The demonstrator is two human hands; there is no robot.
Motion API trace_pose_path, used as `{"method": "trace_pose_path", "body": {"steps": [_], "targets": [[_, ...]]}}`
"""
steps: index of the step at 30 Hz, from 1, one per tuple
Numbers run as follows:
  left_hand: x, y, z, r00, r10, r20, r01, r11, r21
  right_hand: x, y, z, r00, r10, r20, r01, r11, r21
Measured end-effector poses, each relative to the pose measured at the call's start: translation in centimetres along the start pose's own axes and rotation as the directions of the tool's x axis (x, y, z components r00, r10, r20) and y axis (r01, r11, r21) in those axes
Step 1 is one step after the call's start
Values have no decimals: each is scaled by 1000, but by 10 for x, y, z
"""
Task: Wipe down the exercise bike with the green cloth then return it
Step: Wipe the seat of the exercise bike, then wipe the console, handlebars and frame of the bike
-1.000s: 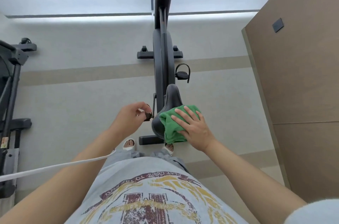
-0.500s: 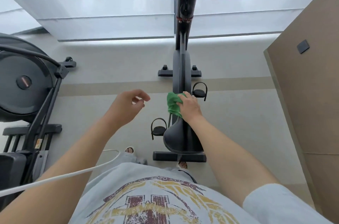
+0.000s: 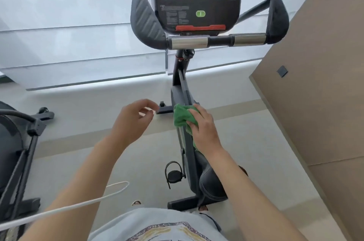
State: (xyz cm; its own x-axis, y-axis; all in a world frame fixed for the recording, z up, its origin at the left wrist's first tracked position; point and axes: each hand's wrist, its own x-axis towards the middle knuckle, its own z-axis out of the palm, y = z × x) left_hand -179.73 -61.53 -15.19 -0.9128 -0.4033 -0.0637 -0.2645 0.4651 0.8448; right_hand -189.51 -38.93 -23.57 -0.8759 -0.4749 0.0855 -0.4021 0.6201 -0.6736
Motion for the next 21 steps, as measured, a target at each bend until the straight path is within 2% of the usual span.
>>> {"method": "trace_pose_path", "body": {"steps": [6, 10, 21], "targets": [[17, -24, -73, 993, 114, 23, -112, 991, -73, 10, -91, 26, 995, -47, -91, 49, 999, 13], [23, -38, -117, 988, 153, -12, -153, 985, -83, 18, -146, 35, 991, -85, -99, 87, 996, 20], [49, -49, -183, 962, 257, -95, -266, 959, -98, 74, -245, -2, 949, -227, -220, 245, 968, 61]]}}
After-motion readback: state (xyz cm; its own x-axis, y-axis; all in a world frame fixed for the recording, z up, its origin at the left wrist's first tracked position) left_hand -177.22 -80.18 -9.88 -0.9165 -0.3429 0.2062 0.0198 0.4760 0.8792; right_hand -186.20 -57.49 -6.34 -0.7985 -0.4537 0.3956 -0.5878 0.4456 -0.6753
